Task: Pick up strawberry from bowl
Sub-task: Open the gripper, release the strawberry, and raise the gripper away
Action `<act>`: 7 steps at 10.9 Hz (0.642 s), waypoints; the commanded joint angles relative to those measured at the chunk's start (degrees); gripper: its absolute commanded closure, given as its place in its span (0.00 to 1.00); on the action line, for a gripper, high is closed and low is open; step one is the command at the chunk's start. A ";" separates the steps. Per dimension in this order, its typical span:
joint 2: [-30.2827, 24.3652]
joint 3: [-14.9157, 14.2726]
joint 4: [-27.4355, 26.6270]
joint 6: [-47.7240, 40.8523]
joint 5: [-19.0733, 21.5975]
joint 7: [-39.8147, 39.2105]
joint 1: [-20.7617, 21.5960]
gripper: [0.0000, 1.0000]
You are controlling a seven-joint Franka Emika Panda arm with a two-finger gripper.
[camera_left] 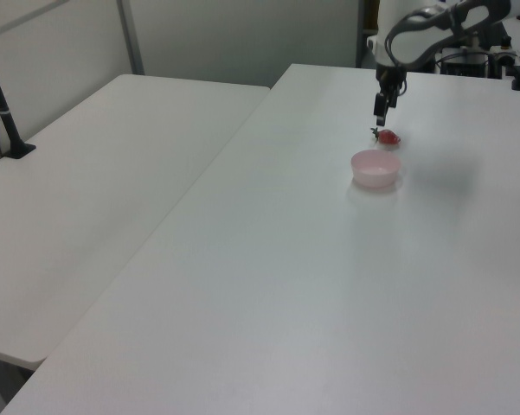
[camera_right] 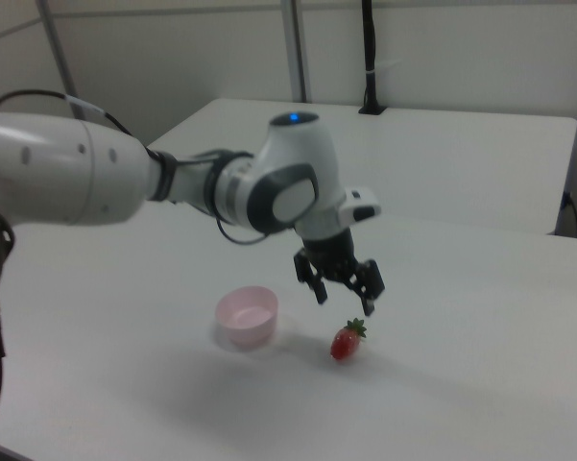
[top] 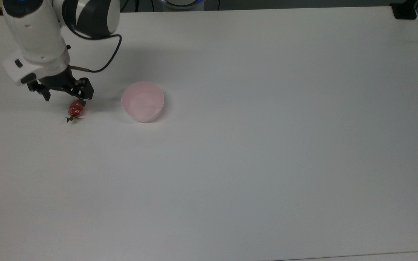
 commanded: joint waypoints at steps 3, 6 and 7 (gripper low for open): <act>-13.29 0.33 3.41 -17.40 9.04 6.90 3.00 0.00; -20.42 -0.63 4.37 -27.67 10.21 17.77 10.17 0.00; -21.22 -1.86 4.81 -32.23 9.69 20.68 13.61 0.00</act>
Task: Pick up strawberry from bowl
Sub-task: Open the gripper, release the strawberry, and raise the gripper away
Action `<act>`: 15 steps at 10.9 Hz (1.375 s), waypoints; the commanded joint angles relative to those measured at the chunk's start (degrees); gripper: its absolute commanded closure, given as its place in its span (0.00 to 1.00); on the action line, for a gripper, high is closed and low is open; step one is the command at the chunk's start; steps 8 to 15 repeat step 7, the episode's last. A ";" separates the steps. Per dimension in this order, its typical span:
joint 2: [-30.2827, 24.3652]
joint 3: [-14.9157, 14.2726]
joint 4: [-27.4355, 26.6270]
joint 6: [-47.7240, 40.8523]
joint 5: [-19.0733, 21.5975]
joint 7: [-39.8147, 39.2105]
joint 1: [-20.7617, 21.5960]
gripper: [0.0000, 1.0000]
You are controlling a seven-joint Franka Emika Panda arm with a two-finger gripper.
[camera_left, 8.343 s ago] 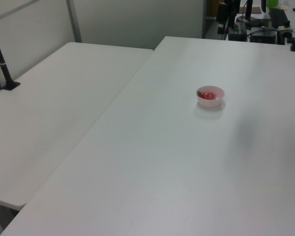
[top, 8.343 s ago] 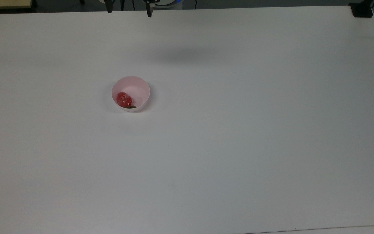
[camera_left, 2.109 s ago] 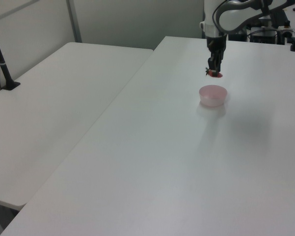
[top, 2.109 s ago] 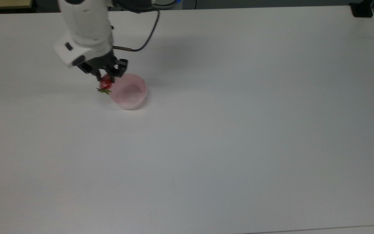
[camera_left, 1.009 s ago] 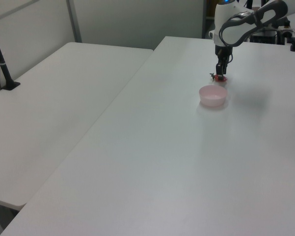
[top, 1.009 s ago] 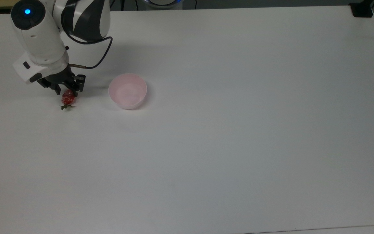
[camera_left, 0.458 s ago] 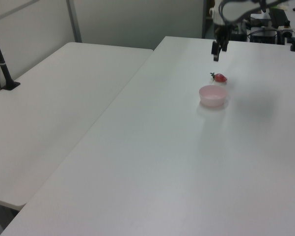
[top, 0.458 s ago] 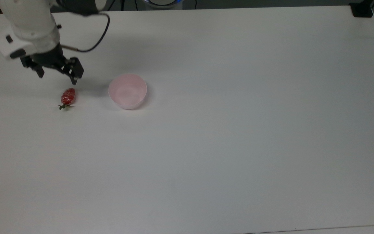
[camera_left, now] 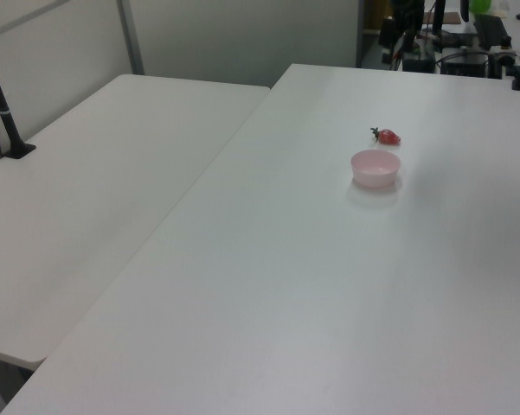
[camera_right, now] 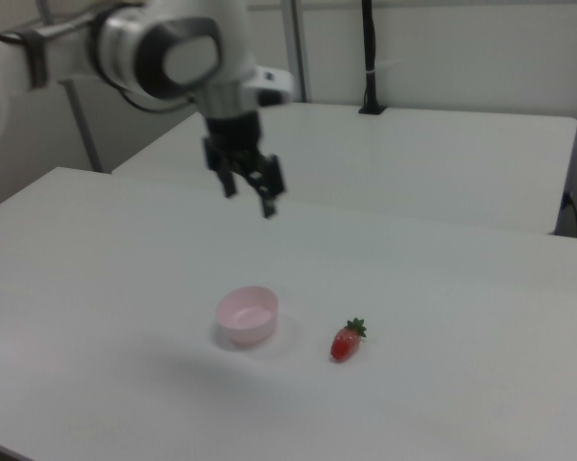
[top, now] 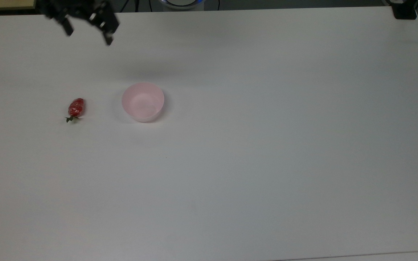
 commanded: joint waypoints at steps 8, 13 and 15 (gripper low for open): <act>-4.30 -2.68 -0.87 -2.22 -2.79 -0.05 14.27 0.00; -4.30 -2.68 -0.87 -2.22 -2.79 -0.05 14.27 0.00; -4.30 -2.68 -0.87 -2.22 -2.79 -0.05 14.27 0.00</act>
